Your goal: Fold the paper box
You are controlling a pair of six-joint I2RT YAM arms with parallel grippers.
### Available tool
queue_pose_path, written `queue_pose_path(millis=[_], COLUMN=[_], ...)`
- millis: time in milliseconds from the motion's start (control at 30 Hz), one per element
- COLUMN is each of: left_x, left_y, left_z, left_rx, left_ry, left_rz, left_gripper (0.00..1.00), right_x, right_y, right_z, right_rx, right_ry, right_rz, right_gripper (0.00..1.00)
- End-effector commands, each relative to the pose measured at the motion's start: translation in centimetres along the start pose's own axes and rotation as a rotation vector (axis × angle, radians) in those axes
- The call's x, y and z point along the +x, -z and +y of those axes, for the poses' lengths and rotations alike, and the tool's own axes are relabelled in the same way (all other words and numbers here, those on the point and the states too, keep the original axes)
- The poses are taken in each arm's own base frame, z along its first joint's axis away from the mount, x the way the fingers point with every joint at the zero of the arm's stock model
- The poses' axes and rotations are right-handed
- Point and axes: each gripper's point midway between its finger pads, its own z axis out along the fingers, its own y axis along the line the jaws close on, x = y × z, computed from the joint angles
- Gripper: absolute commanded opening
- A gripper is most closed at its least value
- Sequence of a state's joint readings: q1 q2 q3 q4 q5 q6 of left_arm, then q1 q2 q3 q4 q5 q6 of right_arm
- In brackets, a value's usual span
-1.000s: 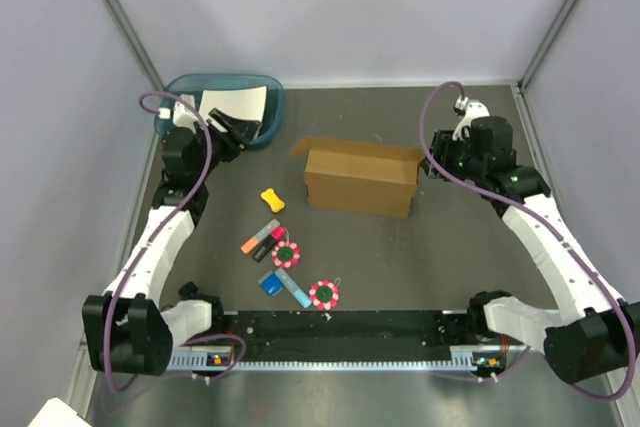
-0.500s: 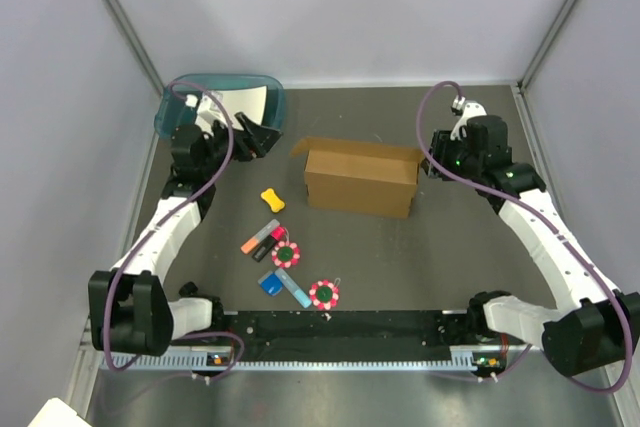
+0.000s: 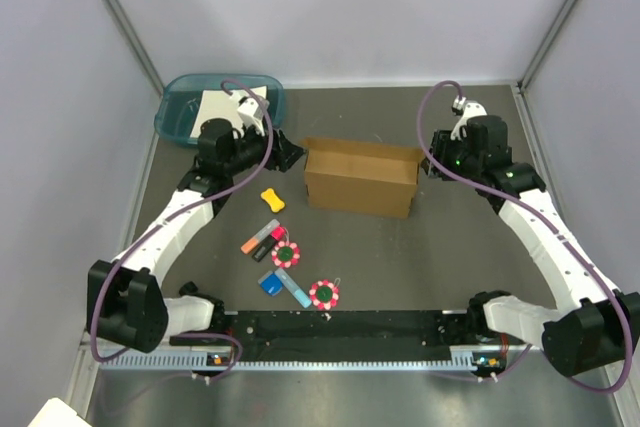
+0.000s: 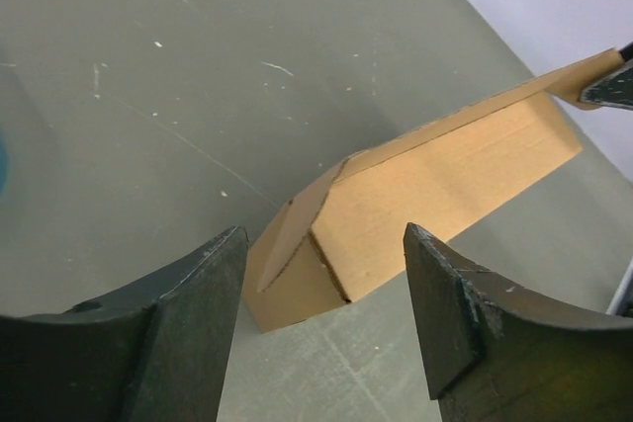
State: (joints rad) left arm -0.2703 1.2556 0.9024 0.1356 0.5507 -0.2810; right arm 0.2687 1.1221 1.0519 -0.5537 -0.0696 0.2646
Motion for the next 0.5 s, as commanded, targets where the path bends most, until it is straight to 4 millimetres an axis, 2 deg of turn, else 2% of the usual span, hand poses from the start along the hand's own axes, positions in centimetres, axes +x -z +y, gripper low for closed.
queue_pose_path(millis=[0, 133, 333, 433, 467], left_x=[-1.8, -1.8, -1.3, -1.3, -1.4], left_y=[-0.3, -0.5, -0.9, -1.1, -1.1], left_z=[1.1, 1.3, 0.5, -0.2, -0.3], left_rx=[-0.056, -0.064, -0.015, 0.022, 0.027], left_ry=[-0.080, -0.068, -0.042, -0.027, -0.027], left_rz=[-0.025, -0.022, 0.001, -0.002, -0.002], left_gripper=[0.68, 0.62, 0.56, 0.51, 0.47], right_x=[-0.9, -1.0, -1.2, -1.4, -1.4], right_y=[0.0, 0.0, 0.2, 0.4, 0.4], right_z=[0.7, 0.6, 0.6, 0.8, 0.9], right_rx=[-0.019, -0.012, -0.008, -0.016, -0.021], right_ry=[0.001, -0.003, -0.012, -0.029, -0.035], right_rz=[-0.040, -0.043, -0.051, -0.056, -0.055], right_gripper=[0.47, 0.47, 0.45, 0.43, 0.42])
